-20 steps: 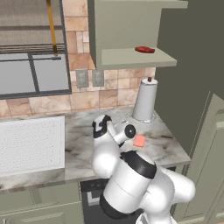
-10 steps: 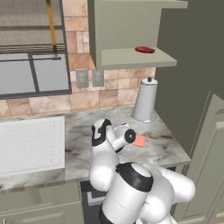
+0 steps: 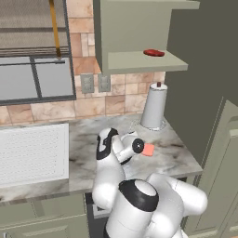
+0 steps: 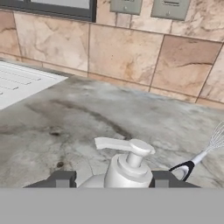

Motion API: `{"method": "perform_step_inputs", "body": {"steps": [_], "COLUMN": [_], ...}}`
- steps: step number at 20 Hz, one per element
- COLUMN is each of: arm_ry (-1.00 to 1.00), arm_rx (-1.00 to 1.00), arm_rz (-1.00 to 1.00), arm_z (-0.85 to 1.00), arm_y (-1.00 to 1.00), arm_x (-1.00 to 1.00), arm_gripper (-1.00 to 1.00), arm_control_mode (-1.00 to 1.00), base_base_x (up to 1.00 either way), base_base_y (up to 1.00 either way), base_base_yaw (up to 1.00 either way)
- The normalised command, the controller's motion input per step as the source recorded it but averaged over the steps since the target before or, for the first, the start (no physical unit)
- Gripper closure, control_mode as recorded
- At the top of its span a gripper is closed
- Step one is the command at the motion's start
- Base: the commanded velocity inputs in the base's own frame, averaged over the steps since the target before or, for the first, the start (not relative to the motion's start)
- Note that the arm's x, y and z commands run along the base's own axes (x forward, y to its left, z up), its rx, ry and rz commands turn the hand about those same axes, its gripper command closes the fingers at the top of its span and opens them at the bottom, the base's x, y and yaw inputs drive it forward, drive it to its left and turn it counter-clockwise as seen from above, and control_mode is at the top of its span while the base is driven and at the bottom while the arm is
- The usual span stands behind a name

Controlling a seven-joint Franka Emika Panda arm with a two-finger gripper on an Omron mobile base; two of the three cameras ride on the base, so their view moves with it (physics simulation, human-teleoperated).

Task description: Pick the bar soap and soap dispenser from the cabinet and place them on the counter.

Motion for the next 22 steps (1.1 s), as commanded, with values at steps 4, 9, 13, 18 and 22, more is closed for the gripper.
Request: {"method": "perform_step_inputs", "body": {"steps": [4, 9, 13, 18, 22], "arm_ry": [-0.01, -0.02, -0.04, -0.04, -0.05], "arm_rx": [0.00, 0.00, 0.00, 0.00, 0.00], "arm_rz": [0.00, 0.00, 0.00, 0.00, 0.00], "arm_z": [-0.30, -0.34, -0.38, -0.37, -0.36], "arm_y": [0.00, 0.00, 0.00, 0.00, 0.00], "arm_x": [-0.13, -0.21, -0.25, -0.23, -0.25], "arm_gripper": [1.00, 1.00, 1.00, 1.00, 1.00], "arm_control_mode": [-1.00, -1.00, -1.00, -1.00, -1.00], "base_base_x": [0.00, 0.00, 0.00, 0.00, 0.00], "base_base_y": [0.00, 0.00, 0.00, 0.00, 0.00], "base_base_yaw": [0.00, 0.00, 0.00, 0.00, 0.00]}}
